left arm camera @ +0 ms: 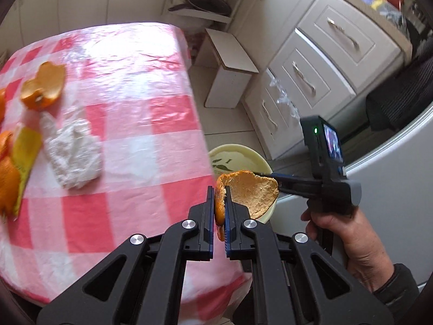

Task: Collect trash
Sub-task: 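Drop the tissue into the yellow bin with the right tool while the left tool carries the crust there, then open the left tool over the yellow bin to drop the bread crust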

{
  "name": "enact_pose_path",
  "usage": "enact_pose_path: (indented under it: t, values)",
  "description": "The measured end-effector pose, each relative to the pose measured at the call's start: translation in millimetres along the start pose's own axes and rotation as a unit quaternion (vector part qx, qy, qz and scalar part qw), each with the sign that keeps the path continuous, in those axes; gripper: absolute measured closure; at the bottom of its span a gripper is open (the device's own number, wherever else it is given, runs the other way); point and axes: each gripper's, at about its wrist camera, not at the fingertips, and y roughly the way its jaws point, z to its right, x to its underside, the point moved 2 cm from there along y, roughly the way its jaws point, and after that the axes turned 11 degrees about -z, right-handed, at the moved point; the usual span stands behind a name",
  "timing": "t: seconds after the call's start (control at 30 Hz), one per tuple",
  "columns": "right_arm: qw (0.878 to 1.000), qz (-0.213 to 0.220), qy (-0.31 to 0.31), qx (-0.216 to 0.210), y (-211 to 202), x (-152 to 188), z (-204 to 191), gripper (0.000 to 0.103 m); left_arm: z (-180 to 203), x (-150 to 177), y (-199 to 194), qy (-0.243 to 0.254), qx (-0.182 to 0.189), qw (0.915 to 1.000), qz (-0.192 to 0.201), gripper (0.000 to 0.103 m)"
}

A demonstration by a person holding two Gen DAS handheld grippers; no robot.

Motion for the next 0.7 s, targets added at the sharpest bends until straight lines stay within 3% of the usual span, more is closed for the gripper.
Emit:
enact_pose_path:
  t: [0.1,0.2,0.27,0.33,0.43,0.5,0.53,0.6,0.63,0.7]
  values:
    - [0.998,0.037,0.042,-0.039,-23,-12,20,0.048,22,-11,26,0.015,-0.017,0.9995,-0.022,0.097]
    - [0.989,0.087,0.068,-0.100,-56,-18,35,0.039,40,-22,57,0.025,-0.031,0.9979,-0.050,0.097]
    - [0.985,0.099,0.063,-0.124,-69,-21,38,0.035,50,-30,76,0.032,-0.026,0.9966,-0.071,0.088]
    - [0.985,0.090,0.050,-0.141,-69,-26,39,0.035,55,-34,86,0.038,-0.032,0.9955,-0.081,0.068]
    - [0.985,0.057,0.042,-0.156,-54,-36,38,0.035,54,-33,79,0.051,-0.035,0.9961,-0.063,0.063]
    - [0.978,0.009,0.047,-0.205,-30,-36,35,0.035,42,-31,66,0.048,-0.029,0.9976,-0.041,0.056]
    - [0.967,-0.019,0.053,-0.250,-16,-31,32,0.035,35,-32,61,0.044,-0.022,0.9982,-0.034,0.054]
    - [0.932,-0.097,0.082,-0.339,23,-15,23,0.035,20,-30,51,0.040,0.031,0.9983,-0.029,0.055]
    - [0.920,-0.124,0.086,-0.361,39,-6,16,0.035,14,-28,46,0.038,0.047,0.9979,-0.025,0.055]
    - [0.908,-0.148,0.084,-0.384,56,10,4,0.035,10,-23,35,0.038,0.039,0.9985,-0.003,0.050]
